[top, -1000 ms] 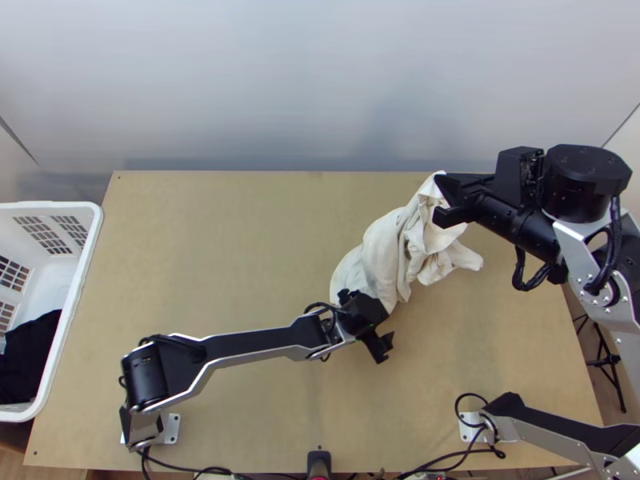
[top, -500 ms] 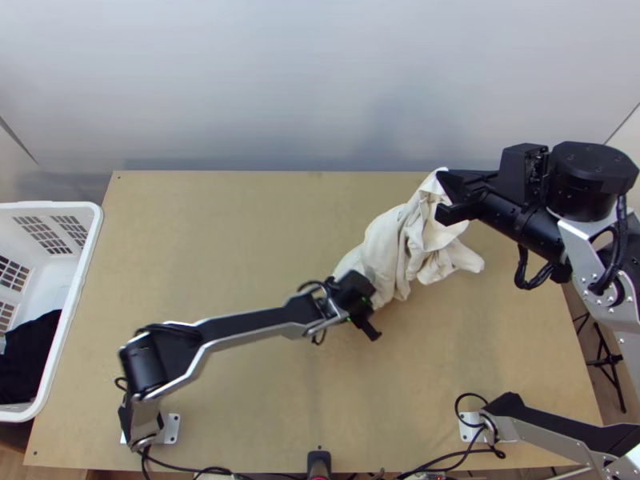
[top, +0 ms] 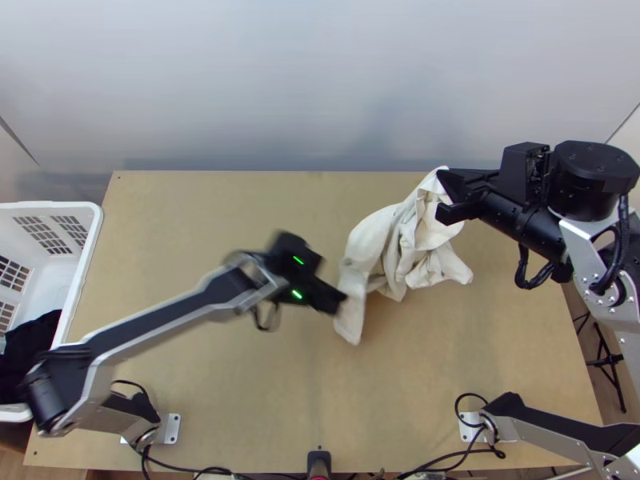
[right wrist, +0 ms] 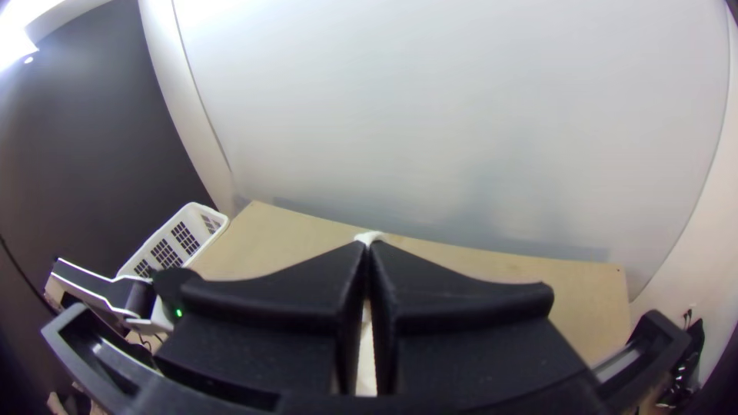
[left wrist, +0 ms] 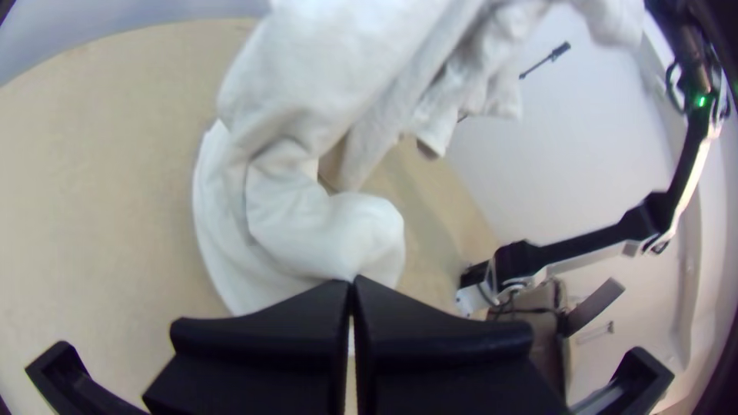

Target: Fold the t-shirt

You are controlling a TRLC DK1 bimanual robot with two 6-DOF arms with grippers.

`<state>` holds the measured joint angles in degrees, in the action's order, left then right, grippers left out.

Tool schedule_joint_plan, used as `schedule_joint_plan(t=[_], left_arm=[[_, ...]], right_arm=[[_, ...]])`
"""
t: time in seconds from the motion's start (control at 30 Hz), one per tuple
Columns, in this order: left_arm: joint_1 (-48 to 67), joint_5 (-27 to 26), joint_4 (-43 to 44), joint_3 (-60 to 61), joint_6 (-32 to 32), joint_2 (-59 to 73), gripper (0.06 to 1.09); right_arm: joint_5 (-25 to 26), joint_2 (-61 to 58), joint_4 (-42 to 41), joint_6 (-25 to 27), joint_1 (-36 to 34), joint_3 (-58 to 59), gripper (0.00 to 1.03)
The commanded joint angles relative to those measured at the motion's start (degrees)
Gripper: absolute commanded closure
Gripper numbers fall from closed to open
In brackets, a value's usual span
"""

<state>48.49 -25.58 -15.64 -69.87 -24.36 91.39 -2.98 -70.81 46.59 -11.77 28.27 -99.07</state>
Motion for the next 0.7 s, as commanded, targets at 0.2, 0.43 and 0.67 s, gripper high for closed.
schedule_joint_plan(t=[0.2,0.43,0.67], left_arm=[[-35.57,-27.68,3.69,1.57,-19.94,-2.89,1.05],[-46.38,-28.56,3.86,2.89,-17.65,7.31,1.05],[-47.52,-30.14,3.6,2.98,-17.21,11.61,0.21]], right_arm=[[-0.27,-0.56,0.17,-0.1,0.2,-0.34,0.99],[-0.36,-1.35,0.17,-0.18,0.2,-0.34,0.99],[-0.44,-3.02,0.08,-0.18,0.29,-1.66,0.99]])
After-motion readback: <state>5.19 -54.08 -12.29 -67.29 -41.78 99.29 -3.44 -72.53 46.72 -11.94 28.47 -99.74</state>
